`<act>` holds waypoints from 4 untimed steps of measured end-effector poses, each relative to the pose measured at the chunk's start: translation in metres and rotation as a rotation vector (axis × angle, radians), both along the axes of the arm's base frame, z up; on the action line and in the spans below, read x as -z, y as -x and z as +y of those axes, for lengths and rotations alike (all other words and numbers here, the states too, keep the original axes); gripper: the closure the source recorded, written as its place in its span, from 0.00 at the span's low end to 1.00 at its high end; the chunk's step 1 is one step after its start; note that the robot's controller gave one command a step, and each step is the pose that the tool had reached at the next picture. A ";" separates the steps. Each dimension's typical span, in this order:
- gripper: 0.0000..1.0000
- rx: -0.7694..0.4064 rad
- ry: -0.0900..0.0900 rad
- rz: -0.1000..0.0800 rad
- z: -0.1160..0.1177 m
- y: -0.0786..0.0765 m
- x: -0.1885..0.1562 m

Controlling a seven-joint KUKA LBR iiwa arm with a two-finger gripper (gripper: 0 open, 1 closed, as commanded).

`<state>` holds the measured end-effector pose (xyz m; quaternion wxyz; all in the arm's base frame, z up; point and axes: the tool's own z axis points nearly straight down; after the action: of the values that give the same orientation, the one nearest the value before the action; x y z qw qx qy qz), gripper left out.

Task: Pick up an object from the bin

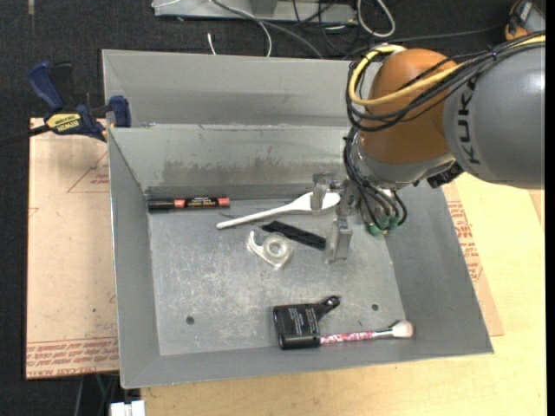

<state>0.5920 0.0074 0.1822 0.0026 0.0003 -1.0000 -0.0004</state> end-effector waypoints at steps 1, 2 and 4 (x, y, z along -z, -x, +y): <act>0.00 0.000 0.000 -0.007 0.000 -0.002 -0.003; 0.00 0.002 -0.002 -0.004 0.034 -0.009 0.113; 0.00 0.166 -0.002 0.002 0.067 -0.007 0.084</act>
Offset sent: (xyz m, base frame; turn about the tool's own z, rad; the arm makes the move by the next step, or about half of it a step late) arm 0.0095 0.0327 -0.1122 0.0040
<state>0.5989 0.0744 0.0987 0.0038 -0.0826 -0.9966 -0.0014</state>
